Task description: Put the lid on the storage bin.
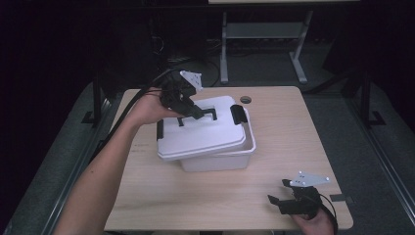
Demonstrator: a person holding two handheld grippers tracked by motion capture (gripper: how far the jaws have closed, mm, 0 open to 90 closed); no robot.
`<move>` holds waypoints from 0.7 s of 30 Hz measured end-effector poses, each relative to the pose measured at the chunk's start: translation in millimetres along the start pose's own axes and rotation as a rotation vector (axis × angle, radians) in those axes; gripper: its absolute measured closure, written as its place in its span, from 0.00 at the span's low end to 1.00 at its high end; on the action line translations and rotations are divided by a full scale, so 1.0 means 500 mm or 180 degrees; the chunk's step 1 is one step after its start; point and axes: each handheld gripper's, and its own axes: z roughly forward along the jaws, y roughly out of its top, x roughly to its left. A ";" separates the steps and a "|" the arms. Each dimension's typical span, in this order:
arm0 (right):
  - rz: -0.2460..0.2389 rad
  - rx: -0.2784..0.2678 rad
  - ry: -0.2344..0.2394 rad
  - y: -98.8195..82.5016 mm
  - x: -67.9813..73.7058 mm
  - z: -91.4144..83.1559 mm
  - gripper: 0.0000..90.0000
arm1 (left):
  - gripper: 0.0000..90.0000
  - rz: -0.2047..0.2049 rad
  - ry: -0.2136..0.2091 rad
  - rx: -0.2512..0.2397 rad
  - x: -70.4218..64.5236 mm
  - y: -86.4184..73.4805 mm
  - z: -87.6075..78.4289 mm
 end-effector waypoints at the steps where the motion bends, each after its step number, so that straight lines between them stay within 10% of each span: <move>1: 0.0000 0.0000 0.0000 0.000 0.000 0.000 0.22 | 0.94 0.0000 0.0000 0.0000 0.000 0.000 0.000; 21: 0.0043 -0.0031 0.0004 -0.004 -0.004 -0.006 0.22 | 0.94 0.0102 -0.0094 0.0133 0.022 0.044 0.068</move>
